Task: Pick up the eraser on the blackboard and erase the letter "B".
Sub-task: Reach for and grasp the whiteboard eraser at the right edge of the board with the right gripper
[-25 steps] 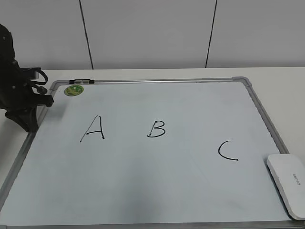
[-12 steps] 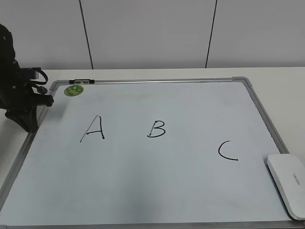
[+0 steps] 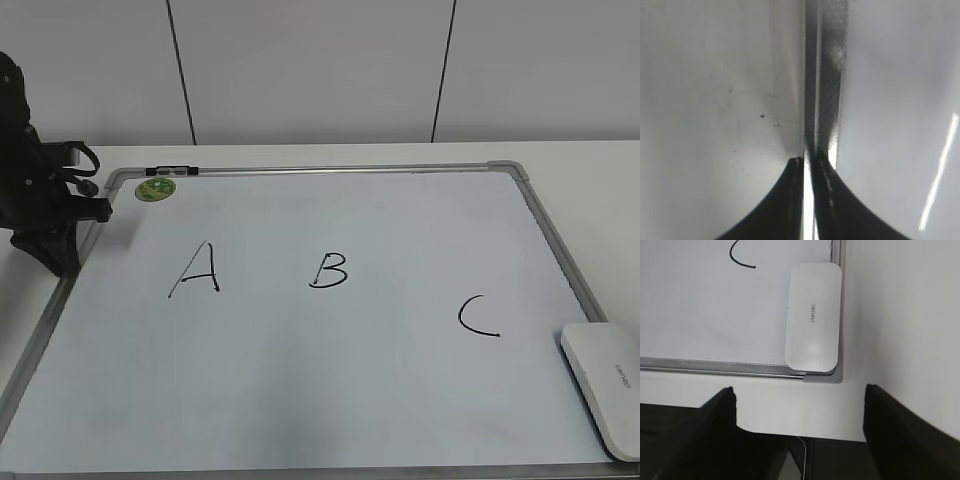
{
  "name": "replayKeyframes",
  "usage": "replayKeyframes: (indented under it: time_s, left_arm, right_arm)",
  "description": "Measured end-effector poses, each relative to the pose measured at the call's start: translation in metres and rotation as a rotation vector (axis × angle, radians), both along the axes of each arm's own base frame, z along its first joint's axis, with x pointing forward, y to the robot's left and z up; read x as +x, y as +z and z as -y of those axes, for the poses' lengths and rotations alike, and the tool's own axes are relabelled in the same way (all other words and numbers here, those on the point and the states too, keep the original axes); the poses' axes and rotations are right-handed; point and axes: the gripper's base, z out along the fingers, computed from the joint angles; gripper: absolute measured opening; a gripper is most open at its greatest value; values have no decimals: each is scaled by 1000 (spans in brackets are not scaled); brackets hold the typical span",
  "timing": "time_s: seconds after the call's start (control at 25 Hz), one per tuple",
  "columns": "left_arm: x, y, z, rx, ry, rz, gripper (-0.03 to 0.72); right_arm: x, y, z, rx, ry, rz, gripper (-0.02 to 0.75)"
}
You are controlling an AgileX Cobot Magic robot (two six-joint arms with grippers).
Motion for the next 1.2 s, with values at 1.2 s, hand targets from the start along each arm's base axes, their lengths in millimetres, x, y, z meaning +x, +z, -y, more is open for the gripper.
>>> replayKeyframes:
  time_s: [1.2]
  left_arm:
    - [0, 0, 0, -3, 2, 0, 31]
  right_arm:
    - [128, -92, -23, -109, -27, -462, 587]
